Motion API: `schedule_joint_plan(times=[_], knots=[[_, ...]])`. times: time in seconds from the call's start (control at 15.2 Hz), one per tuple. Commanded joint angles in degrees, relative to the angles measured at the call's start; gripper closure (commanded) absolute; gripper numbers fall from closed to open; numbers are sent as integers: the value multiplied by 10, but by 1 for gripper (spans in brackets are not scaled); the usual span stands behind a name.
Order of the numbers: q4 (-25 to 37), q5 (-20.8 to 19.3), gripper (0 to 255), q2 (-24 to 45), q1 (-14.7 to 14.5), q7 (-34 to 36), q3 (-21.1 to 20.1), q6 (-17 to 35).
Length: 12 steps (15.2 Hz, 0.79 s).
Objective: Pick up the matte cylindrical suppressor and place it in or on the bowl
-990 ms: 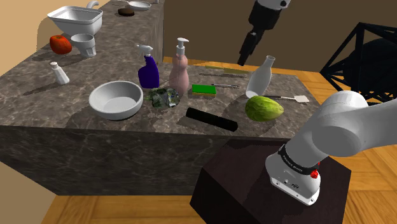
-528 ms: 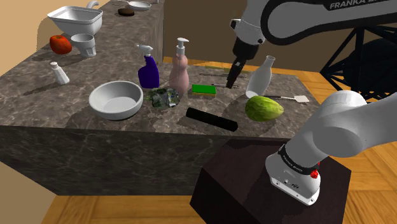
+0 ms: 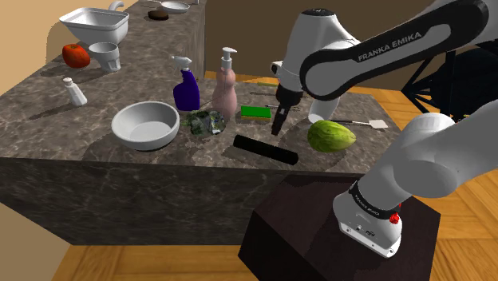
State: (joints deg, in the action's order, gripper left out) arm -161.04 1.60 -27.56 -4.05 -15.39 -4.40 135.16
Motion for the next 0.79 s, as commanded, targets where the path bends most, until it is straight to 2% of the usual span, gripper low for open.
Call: schedule_joint_plan(times=[0.0, 0.26, 0.73], knots=[[-12, -1, 0, 43, -2, -7, -1, 52], [-19, -7, 0, 144, -5, -16, -6, 152], [-21, -20, 0, 219, 0, -8, -9, 228]])
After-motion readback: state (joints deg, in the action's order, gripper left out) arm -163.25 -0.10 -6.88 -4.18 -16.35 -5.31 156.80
